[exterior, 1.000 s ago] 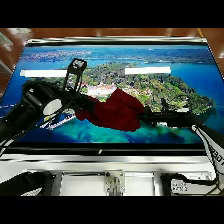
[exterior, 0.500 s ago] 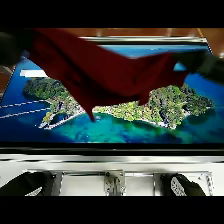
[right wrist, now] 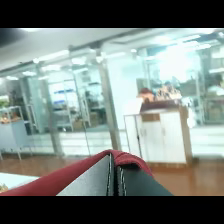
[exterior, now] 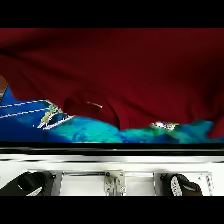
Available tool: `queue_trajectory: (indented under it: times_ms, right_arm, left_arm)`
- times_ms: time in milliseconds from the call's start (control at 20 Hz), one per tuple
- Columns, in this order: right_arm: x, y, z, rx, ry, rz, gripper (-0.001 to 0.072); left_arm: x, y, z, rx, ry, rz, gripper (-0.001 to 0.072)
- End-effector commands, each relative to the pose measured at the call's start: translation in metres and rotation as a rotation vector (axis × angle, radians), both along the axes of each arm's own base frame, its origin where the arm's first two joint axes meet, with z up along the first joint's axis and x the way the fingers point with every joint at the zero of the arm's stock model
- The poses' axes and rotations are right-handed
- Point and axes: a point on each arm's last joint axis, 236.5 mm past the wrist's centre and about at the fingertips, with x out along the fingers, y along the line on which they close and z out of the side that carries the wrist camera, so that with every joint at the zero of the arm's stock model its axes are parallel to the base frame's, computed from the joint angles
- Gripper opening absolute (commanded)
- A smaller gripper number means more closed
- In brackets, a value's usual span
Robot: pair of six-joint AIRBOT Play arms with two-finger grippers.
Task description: Fold the shirts.
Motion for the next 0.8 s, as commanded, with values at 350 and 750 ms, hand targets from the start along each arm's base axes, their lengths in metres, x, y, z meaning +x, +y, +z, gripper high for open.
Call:
queue_trajectory:
  times_ms: [350, 750]
  right_arm:
    - [0.147, -0.011, -0.202, -0.104, 0.708, 0.088, 0.0063]
    - [0.247, 0.105, -0.431, -0.175, 1.148, 0.291, 0.0063]
  left_arm:
    - [-0.001, -0.048, -0.243, 0.201, 0.615, -0.043, 0.0043]
    - [-0.010, -0.132, -0.312, -0.058, 0.819, -0.187, 0.0043]
